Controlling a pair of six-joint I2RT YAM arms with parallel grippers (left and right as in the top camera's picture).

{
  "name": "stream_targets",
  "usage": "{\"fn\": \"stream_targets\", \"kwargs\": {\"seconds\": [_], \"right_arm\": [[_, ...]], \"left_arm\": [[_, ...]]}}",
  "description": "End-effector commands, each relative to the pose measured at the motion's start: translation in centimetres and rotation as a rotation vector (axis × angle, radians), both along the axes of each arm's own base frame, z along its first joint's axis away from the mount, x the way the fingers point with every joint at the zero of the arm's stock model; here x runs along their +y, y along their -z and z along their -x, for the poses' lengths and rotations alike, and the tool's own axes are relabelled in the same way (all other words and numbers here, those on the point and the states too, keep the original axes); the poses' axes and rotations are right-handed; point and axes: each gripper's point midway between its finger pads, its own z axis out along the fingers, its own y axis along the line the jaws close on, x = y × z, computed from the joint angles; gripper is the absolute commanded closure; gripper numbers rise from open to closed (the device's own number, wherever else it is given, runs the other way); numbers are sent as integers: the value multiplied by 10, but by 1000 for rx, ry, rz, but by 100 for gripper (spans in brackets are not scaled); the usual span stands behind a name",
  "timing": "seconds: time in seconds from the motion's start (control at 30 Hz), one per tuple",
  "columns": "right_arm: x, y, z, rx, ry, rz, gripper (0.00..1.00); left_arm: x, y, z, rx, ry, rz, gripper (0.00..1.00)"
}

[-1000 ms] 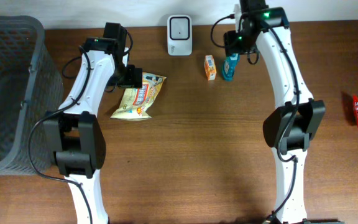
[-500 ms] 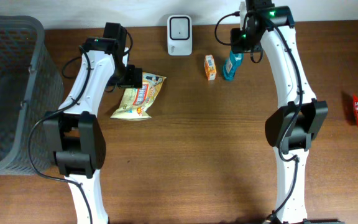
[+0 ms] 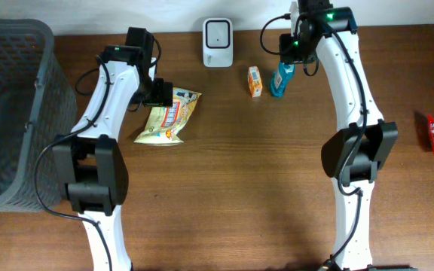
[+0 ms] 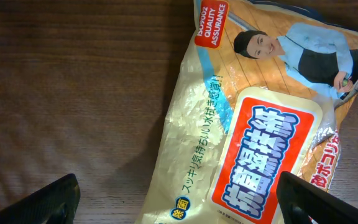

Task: Scan the item barcode
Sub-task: 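Lift the blue bottle and hold it in front of the scanner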

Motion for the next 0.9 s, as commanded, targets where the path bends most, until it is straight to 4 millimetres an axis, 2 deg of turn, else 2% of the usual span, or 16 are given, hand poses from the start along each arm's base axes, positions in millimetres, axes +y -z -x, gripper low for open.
{"fn": "stream_targets", "kwargs": {"seconds": [0.0,0.03,0.23,0.33,0.53,0.7,0.87], "right_arm": [[4,-68,2,-134,-10,-77,76],[9,-79,4,-146,-33,-141,76],[23,-109,16,-143,-149,-468,82],[20,-123,20,-150,-189,-601,82],[9,-128,19,-163,-184,-636,82],[21,-139,26,-176,-267,-705,82],[26,-123,35,-118,-258,-635,82]], "left_arm": [[-1,-3,-3,-11,7,-8,1],[-1,-3,-3,-11,7,-8,1],[-1,-3,-3,-11,7,-8,1],[-1,-3,-3,-11,7,-8,1],[-1,-3,-3,-11,7,-8,1],[-1,-3,-3,-11,7,-8,1],[0,-3,-3,-11,6,-8,1]]}}
